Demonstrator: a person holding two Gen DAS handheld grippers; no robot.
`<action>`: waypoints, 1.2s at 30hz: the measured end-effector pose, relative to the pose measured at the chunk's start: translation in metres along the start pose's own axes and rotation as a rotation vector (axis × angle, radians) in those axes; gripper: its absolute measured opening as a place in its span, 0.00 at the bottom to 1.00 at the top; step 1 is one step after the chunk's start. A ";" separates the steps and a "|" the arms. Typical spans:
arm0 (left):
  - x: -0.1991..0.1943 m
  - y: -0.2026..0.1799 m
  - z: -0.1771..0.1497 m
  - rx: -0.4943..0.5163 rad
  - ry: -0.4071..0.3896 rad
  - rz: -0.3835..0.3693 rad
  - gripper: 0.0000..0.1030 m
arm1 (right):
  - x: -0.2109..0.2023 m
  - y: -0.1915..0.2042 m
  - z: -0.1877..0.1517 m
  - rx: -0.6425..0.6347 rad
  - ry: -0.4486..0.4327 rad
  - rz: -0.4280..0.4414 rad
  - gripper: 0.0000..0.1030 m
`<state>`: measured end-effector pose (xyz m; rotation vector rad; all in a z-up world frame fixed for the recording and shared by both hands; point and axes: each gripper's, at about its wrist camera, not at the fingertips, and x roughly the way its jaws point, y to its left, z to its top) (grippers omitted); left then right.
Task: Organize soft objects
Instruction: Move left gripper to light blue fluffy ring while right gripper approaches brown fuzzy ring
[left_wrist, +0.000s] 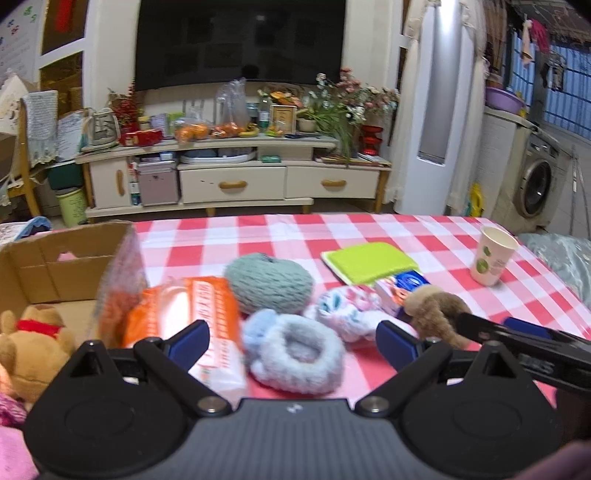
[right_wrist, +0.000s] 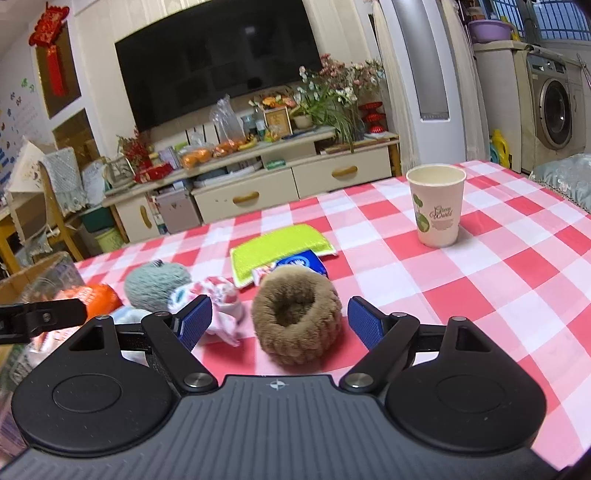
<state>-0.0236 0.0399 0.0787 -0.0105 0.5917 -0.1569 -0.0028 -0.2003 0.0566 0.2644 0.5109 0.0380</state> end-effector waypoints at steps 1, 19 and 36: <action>0.001 -0.003 -0.001 0.004 0.003 -0.011 0.94 | 0.001 -0.002 -0.001 0.002 0.014 0.002 0.98; 0.044 -0.029 -0.014 -0.037 0.081 0.012 0.94 | 0.047 -0.018 0.005 0.028 0.154 0.021 0.99; 0.071 -0.043 -0.022 -0.040 0.101 -0.037 0.99 | 0.060 -0.033 0.011 0.057 0.182 0.014 1.00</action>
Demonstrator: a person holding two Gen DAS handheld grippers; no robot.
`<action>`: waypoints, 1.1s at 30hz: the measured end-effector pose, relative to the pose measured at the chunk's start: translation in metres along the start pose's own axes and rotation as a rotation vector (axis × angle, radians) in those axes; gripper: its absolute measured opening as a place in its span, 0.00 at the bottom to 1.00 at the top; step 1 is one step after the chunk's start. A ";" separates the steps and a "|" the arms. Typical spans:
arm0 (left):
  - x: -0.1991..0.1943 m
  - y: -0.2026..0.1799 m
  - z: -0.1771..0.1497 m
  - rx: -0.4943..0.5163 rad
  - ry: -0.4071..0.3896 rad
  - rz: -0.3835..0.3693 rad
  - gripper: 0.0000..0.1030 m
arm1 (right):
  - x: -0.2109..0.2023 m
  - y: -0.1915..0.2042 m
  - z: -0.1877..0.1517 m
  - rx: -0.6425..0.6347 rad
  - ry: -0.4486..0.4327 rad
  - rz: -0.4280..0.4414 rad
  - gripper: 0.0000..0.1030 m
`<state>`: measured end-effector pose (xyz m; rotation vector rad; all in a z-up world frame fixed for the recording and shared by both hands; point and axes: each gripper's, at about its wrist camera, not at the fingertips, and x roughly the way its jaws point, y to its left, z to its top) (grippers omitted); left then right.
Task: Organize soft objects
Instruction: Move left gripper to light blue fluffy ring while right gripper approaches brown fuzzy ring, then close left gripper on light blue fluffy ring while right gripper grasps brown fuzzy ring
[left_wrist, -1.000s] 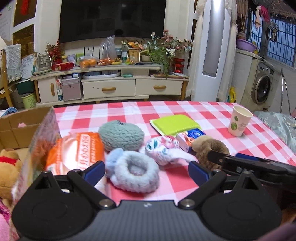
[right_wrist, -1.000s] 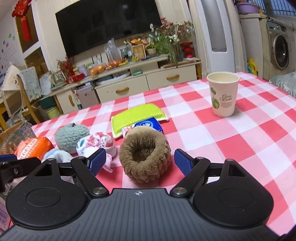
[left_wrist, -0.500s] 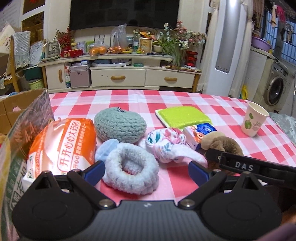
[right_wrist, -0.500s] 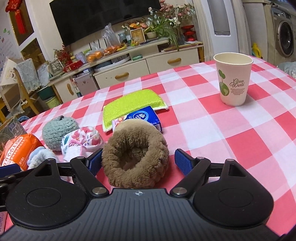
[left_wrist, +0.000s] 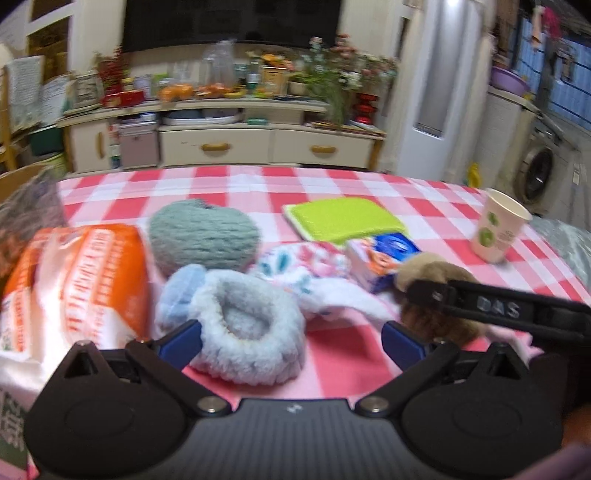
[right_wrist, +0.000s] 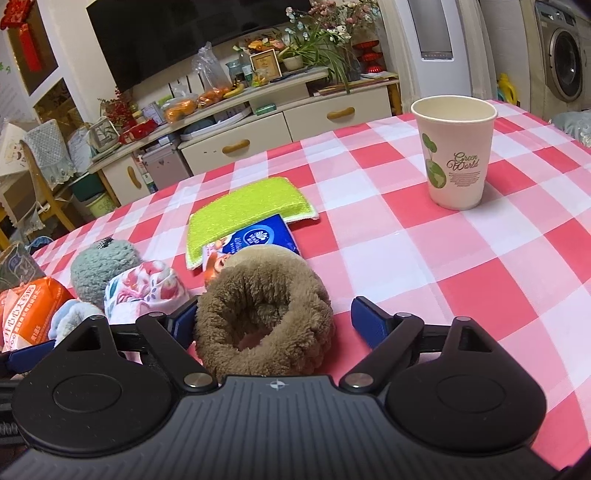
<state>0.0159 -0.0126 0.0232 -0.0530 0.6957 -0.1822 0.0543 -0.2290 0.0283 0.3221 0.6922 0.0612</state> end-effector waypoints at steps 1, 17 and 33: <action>0.000 -0.002 0.000 0.011 0.006 -0.017 0.99 | -0.001 0.000 0.000 0.000 -0.002 -0.001 1.00; 0.019 0.004 0.005 0.040 0.011 0.144 0.92 | 0.004 0.001 0.002 -0.008 0.016 0.002 1.00; 0.022 0.018 0.007 0.072 0.046 0.164 0.42 | 0.013 0.006 0.002 -0.048 0.007 -0.009 0.78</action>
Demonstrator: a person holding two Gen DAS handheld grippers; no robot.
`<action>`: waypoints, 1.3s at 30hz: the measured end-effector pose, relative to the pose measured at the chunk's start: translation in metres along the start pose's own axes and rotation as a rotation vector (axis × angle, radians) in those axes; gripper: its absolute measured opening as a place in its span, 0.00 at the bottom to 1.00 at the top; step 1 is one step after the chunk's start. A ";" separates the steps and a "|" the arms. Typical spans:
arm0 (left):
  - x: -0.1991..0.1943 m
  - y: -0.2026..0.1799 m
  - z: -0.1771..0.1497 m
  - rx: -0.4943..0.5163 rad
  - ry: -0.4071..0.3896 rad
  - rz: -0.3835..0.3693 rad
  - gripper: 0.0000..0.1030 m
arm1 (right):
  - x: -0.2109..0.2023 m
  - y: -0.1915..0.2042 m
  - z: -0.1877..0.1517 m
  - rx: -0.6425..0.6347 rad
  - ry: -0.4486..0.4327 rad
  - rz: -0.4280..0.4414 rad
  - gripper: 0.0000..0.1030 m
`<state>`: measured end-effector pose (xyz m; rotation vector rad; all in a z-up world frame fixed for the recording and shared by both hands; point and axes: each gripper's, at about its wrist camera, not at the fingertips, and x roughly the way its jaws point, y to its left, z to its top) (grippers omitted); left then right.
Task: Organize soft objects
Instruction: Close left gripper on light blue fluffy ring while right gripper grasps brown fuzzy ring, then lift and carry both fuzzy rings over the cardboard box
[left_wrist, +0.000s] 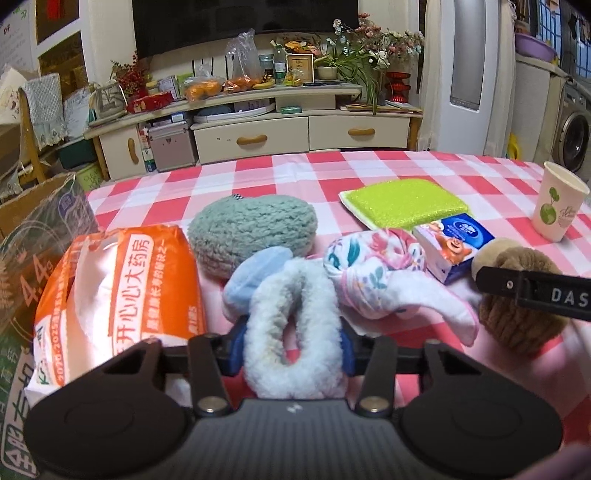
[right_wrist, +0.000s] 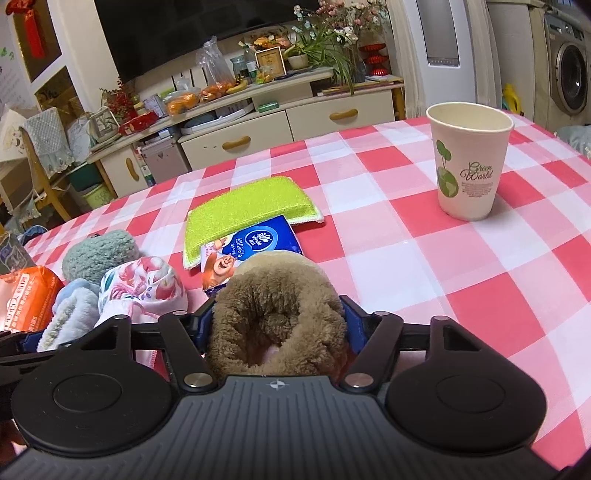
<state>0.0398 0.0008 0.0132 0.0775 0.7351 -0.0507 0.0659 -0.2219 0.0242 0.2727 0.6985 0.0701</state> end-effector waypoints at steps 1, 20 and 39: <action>-0.001 0.002 0.000 -0.007 0.003 -0.007 0.38 | 0.000 0.000 0.000 0.001 -0.001 -0.002 0.77; -0.041 0.014 -0.003 -0.060 0.003 -0.133 0.29 | -0.002 0.009 -0.009 -0.062 -0.036 -0.027 0.58; -0.088 0.027 -0.003 -0.068 -0.087 -0.233 0.29 | -0.023 0.013 -0.021 -0.109 -0.092 -0.044 0.48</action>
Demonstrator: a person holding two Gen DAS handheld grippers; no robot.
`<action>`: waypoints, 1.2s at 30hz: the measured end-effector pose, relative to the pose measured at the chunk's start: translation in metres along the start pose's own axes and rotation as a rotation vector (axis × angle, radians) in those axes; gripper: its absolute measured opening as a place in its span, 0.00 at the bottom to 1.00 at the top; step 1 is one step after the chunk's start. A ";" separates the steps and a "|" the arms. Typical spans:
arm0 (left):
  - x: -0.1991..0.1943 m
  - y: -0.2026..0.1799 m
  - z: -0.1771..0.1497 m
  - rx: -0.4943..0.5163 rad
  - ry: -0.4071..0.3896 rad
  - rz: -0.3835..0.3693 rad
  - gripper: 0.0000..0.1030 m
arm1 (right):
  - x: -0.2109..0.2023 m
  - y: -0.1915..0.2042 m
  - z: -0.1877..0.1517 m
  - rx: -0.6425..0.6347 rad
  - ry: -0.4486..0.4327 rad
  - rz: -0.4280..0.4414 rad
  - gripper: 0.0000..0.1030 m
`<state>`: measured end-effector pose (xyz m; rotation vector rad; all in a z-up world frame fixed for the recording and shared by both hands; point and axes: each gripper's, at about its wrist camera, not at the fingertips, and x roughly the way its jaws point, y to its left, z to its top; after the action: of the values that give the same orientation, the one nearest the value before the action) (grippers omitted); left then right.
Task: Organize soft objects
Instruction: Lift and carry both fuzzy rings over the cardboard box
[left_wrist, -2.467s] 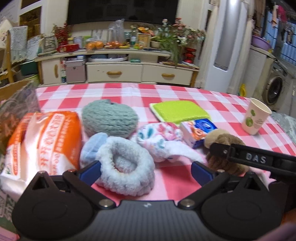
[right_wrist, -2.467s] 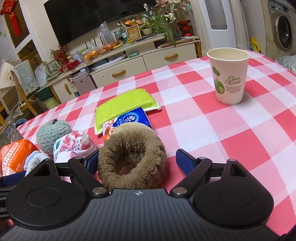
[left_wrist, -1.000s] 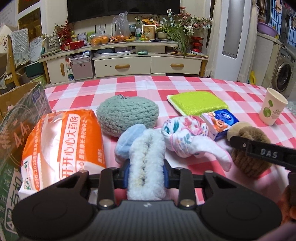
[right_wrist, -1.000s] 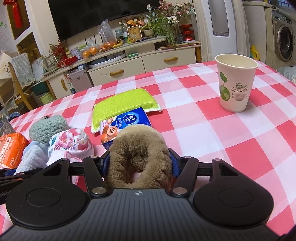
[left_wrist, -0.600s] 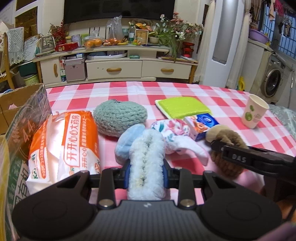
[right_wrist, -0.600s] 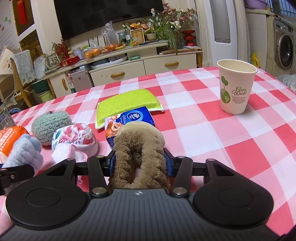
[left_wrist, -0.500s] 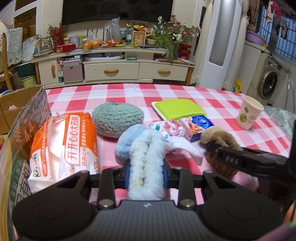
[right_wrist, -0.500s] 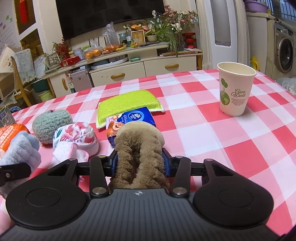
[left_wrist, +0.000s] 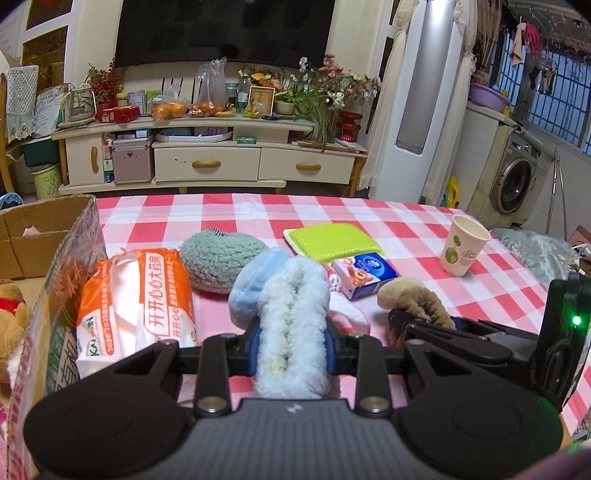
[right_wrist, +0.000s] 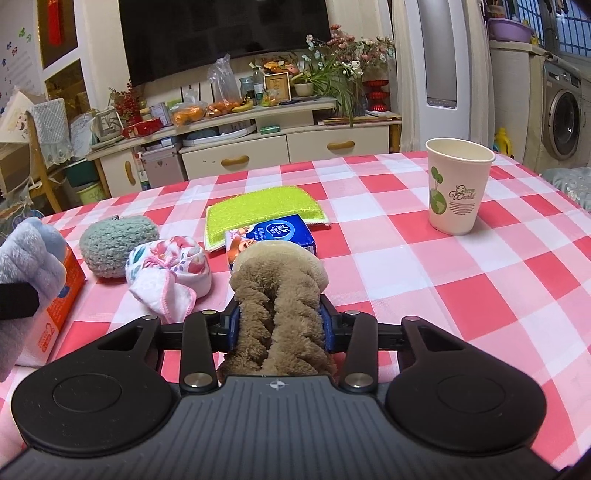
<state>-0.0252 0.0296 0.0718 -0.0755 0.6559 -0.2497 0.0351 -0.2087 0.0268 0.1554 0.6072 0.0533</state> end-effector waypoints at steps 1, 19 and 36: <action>-0.001 0.001 0.001 -0.001 -0.004 -0.003 0.29 | -0.002 0.001 0.000 -0.001 -0.003 -0.002 0.48; -0.026 0.021 0.006 -0.047 -0.060 -0.030 0.29 | -0.016 0.018 -0.007 -0.004 -0.007 -0.029 0.48; -0.056 0.053 0.012 -0.105 -0.131 -0.039 0.30 | -0.053 0.051 0.001 -0.050 -0.049 0.019 0.48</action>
<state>-0.0494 0.0949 0.1069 -0.2042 0.5378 -0.2455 -0.0078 -0.1631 0.0654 0.1138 0.5552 0.0826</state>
